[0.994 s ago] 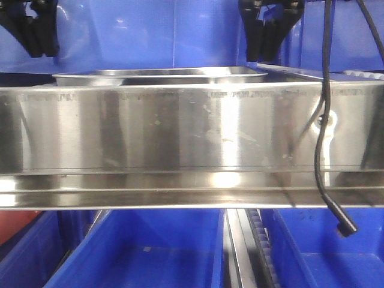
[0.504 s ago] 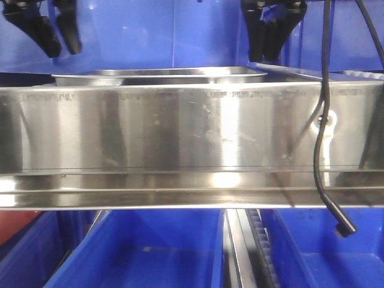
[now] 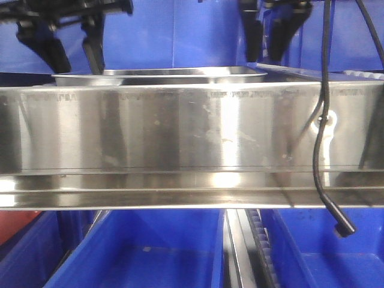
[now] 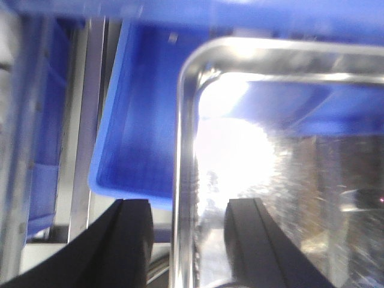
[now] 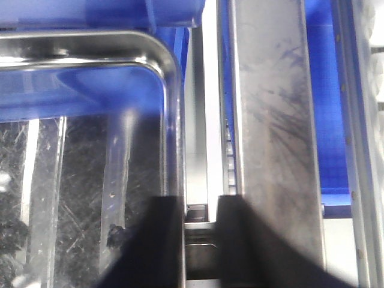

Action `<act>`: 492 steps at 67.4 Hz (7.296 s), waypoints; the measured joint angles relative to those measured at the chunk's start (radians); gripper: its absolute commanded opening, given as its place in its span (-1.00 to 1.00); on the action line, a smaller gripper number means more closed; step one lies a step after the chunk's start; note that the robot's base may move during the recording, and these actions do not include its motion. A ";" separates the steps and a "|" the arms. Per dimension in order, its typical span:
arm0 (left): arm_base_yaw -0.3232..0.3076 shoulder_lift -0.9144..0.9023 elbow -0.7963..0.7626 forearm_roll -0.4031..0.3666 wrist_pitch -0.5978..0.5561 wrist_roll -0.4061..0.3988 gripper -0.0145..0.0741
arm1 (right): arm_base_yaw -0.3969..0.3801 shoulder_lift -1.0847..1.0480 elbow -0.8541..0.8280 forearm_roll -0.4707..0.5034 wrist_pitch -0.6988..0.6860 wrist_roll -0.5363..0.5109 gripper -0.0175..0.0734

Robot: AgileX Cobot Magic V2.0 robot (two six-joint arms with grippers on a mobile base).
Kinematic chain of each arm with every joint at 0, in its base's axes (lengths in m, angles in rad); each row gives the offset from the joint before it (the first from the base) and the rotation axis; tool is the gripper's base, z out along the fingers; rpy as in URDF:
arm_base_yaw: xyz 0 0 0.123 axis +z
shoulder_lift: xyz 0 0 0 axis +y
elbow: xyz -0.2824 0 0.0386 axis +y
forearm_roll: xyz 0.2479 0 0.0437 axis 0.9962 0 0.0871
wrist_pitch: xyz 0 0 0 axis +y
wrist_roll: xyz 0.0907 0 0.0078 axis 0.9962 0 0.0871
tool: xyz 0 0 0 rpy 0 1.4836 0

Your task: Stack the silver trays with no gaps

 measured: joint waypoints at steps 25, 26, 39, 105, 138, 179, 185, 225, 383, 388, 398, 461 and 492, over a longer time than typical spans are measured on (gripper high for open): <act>0.000 0.011 0.000 0.017 0.000 0.000 -0.19 | 0.000 0.042 0.000 0.030 -0.022 0.019 -0.39; 0.000 0.011 0.000 0.017 0.000 0.000 -0.19 | 0.000 0.045 0.000 0.033 -0.024 0.019 -0.39; 0.000 0.023 0.000 0.019 -0.004 0.000 -0.19 | 0.000 0.073 0.000 0.045 -0.027 0.019 -0.39; 0.002 0.052 -0.010 0.012 -0.011 0.000 -0.69 | -0.002 0.075 -0.002 0.047 -0.027 0.023 -0.65; -0.131 -0.135 -0.090 0.129 0.143 -0.153 -0.69 | 0.045 -0.128 -0.073 -0.081 0.043 0.051 -0.65; -0.510 -0.457 0.105 0.435 0.277 -0.520 -0.69 | 0.400 -0.491 0.245 -0.373 0.067 0.329 -0.66; -0.570 -0.495 0.179 0.460 0.279 -0.586 -0.69 | 0.450 -0.531 0.319 -0.391 0.068 0.389 -0.66; -0.643 -0.537 0.248 0.518 0.286 -0.663 -0.69 | 0.522 -0.561 0.420 -0.428 0.061 0.487 -0.66; -0.643 -0.542 0.248 0.585 0.287 -0.629 -0.69 | 0.522 -0.561 0.426 -0.443 0.003 0.492 -0.66; -0.643 -0.542 0.248 0.587 0.287 -0.629 -0.69 | 0.522 -0.561 0.426 -0.443 0.003 0.492 -0.66; -0.643 -0.542 0.248 0.590 0.287 -0.629 -0.69 | 0.522 -0.561 0.426 -0.443 0.003 0.492 -0.66; -0.643 -0.544 0.248 0.593 0.287 -0.629 -0.69 | 0.522 -0.561 0.426 -0.443 -0.005 0.492 -0.66; -0.643 -0.544 0.248 0.594 0.287 -0.629 -0.69 | 0.522 -0.561 0.426 -0.443 -0.005 0.492 -0.66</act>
